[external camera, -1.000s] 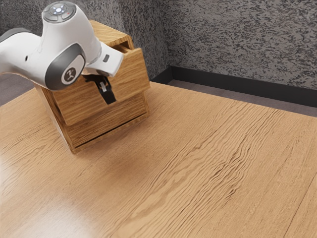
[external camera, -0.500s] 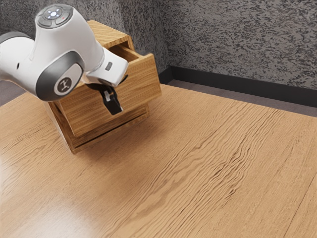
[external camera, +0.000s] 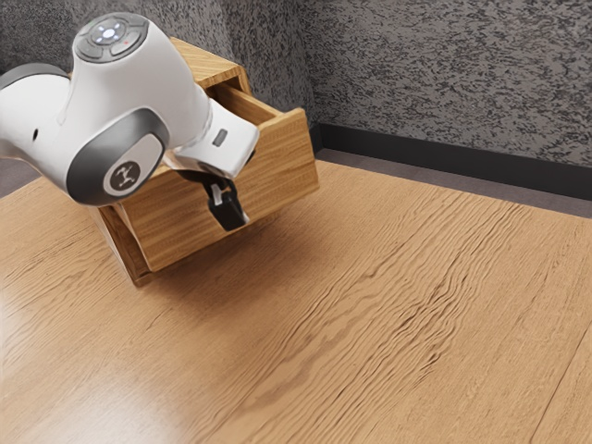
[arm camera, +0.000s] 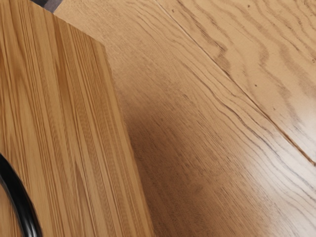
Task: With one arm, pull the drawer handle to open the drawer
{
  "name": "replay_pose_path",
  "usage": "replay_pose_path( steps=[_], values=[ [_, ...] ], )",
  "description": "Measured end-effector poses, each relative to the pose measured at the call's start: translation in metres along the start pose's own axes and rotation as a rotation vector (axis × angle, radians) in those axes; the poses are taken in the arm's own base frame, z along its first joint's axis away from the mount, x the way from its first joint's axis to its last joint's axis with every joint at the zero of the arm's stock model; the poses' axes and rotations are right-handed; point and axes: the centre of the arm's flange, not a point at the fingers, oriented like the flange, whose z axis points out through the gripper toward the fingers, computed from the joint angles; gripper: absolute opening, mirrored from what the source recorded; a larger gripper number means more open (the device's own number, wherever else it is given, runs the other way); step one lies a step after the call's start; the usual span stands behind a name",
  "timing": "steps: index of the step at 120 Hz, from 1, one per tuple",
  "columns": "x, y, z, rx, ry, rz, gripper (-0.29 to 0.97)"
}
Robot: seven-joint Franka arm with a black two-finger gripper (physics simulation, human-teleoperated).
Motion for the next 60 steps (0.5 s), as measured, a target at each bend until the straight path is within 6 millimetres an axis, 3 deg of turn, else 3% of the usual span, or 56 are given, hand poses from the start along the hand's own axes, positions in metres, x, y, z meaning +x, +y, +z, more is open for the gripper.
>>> replay_pose_path(
  steps=[29,36,46,53,56,60],
  values=[
    [0.006,0.011,-0.006,-0.002,0.008,0.009,0.68],
    [0.008,0.004,-0.019,0.02,0.016,0.005,0.66],
    [0.015,-0.005,-0.079,0.085,0.051,0.006,0.67],
    [0.018,-0.014,-0.146,0.112,0.092,-0.023,0.67],
    [0.014,-0.02,-0.168,0.094,0.103,-0.062,0.67],
    [0.003,-0.03,-0.184,0.05,0.095,-0.123,0.67]
  ],
)
